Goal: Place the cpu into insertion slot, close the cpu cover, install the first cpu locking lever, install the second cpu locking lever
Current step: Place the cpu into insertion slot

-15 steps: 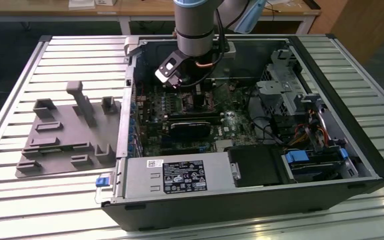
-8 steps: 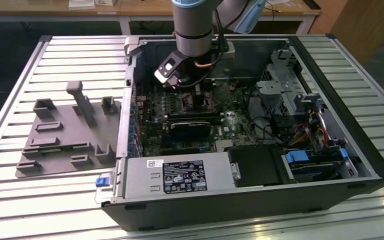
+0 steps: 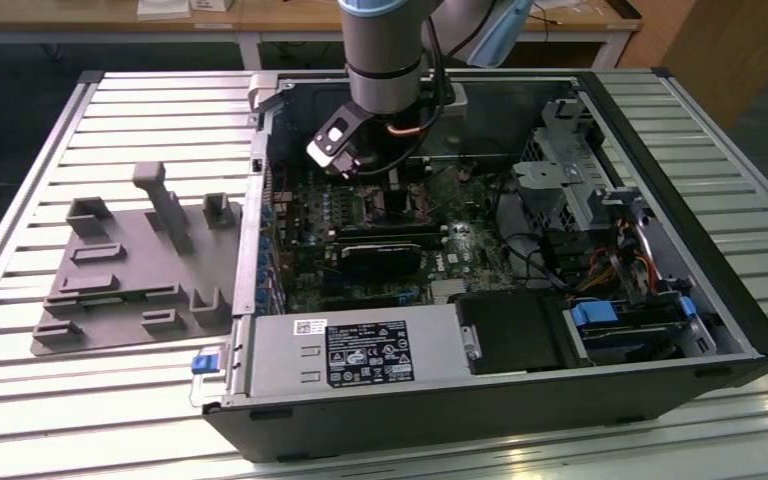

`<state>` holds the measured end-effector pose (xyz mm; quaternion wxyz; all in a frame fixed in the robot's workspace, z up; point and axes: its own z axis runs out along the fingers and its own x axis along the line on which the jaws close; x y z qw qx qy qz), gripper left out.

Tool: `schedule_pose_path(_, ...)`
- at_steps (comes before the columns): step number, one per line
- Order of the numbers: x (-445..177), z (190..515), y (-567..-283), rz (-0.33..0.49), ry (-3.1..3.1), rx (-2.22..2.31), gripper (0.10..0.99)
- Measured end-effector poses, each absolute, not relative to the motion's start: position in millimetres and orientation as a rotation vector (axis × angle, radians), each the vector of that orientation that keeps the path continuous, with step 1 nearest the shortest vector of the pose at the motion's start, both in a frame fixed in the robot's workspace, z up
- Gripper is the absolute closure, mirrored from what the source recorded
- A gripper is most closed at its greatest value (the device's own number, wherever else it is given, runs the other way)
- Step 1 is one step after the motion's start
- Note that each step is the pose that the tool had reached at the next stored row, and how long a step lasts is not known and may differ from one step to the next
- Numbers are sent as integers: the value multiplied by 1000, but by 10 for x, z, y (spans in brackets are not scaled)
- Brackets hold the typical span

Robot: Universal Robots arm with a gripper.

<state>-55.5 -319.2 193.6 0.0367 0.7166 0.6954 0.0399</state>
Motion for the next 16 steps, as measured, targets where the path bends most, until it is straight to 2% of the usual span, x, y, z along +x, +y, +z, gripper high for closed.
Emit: schedule_pose_path(16,-549,1926,-3193,123,2135,2200,553)
